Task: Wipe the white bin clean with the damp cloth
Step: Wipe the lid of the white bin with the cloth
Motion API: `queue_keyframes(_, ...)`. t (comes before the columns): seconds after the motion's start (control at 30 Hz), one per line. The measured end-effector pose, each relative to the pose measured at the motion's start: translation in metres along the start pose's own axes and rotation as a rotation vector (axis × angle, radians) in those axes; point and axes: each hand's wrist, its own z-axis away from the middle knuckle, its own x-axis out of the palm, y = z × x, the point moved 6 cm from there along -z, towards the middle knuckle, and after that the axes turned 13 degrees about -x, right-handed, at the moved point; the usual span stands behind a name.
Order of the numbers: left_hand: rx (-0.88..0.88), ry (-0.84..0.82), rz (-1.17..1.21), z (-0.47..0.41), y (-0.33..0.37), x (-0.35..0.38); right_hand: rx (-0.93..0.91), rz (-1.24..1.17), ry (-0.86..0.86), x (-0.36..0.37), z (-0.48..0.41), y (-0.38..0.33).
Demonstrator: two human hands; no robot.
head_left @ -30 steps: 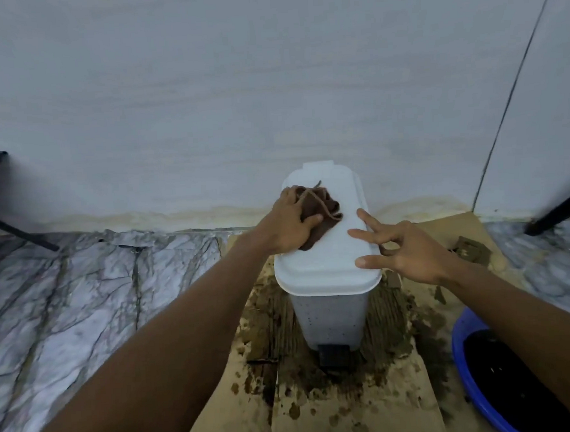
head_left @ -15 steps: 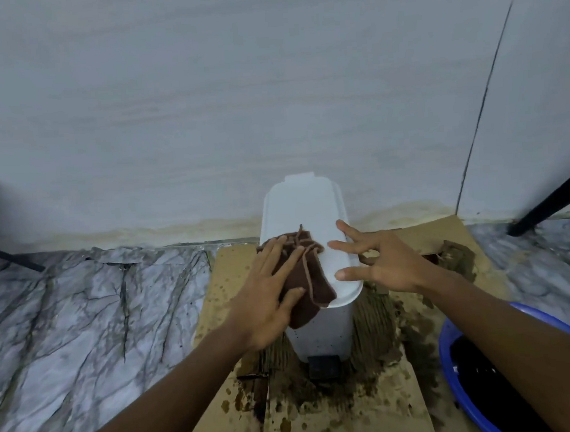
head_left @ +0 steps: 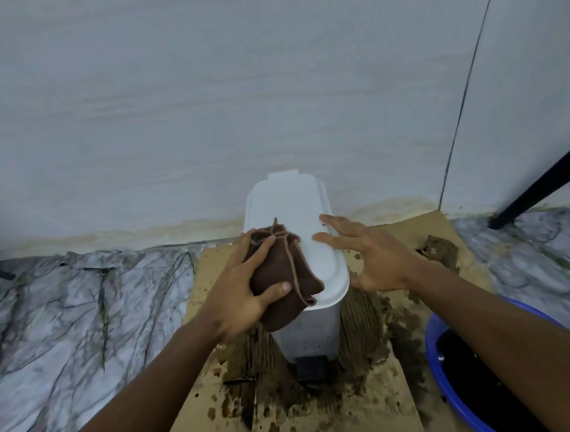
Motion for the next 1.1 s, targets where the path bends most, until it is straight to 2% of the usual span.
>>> queue_keyframes(0.17, 0.037, -0.011, -0.030, -0.004, 0.000, 0.001, -0.176, 0.160, 0.138, 0.004, -0.011, -0.004)
queue_keyframes(0.23, 0.039, -0.028, -0.082, -0.004, -0.001, 0.002, -0.207, 0.190, 0.169, 0.005, -0.011, -0.003)
queue_keyframes(0.37, 0.045, -0.076, -0.026, -0.012, -0.007, -0.010, -0.242, 0.226, 0.244, 0.004, -0.013, -0.009)
queue_keyframes(0.47, 0.070, -0.117, 0.001, -0.015, -0.017, -0.030, -0.277, 0.303, 0.239, 0.013, -0.020, -0.030)
queue_keyframes(0.57, 0.092, -0.137, -0.019, -0.012, -0.024, -0.037, -0.212, 0.322, 0.209, 0.021, -0.025, -0.046)
queue_keyframes(0.67, 0.079, -0.070, -0.150, -0.007, -0.021, -0.026, -0.127, 0.349, 0.215, 0.013, -0.024, -0.047)
queue_keyframes(0.8, 0.161, 0.124, -0.463, 0.011, 0.014, -0.006, -0.019, 0.302, 0.102, -0.001, -0.010, -0.022)
queue_keyframes(0.9, 0.188, 0.159, -0.529, 0.025, 0.036, 0.008, 0.026, 0.214, 0.020, -0.007, -0.005, -0.001)
queue_keyframes(1.03, 0.282, 0.204, -0.616, 0.032, 0.048, 0.028, 0.083, 0.199, -0.005, -0.012, -0.014, 0.027)
queue_keyframes(1.1, 0.286, 0.219, -0.647, 0.030, 0.047, 0.035, 0.041, 0.209, 0.006, -0.013, -0.019, 0.033)
